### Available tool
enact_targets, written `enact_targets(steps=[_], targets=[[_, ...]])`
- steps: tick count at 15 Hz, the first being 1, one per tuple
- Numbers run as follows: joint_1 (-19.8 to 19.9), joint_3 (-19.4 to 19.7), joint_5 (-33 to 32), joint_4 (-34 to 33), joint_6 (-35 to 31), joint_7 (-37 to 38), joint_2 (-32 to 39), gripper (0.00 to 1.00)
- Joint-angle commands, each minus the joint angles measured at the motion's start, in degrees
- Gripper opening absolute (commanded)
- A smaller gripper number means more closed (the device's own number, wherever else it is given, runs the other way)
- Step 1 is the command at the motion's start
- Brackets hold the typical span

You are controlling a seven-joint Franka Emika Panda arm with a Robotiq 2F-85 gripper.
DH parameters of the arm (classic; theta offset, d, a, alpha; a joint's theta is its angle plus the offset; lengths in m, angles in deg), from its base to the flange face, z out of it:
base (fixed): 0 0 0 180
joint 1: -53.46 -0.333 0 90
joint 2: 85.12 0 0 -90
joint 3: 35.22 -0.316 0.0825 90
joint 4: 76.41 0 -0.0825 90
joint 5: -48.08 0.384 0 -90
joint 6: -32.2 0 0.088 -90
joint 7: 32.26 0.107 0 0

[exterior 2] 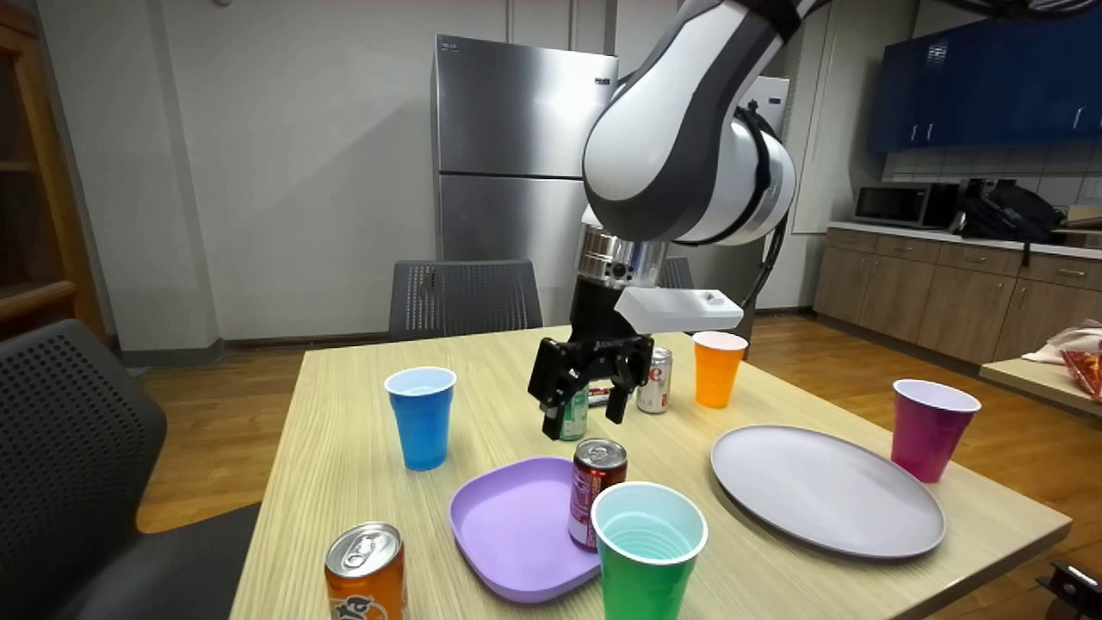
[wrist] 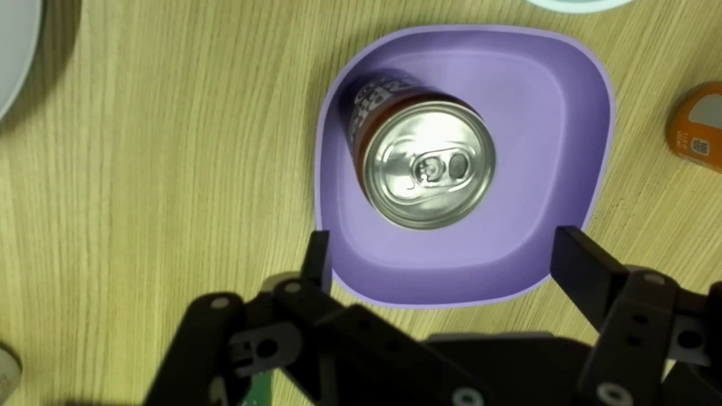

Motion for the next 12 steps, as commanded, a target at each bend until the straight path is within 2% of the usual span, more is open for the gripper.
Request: enact_targets(steps=[1,5,9,12], targets=[[0.17,-0.15,-0.08,-0.05,0.14,0.04,-0.03,1.0],[0.17,-0.15,-0.08,-0.05,0.14,0.04,-0.03,1.0],[-3.27,2.82,-8.25,-1.63,3.64,4.57,-2.09,1.0],[-5.06,2.36,-12.35,-3.71,5.03,5.19,-2.26,1.0]])
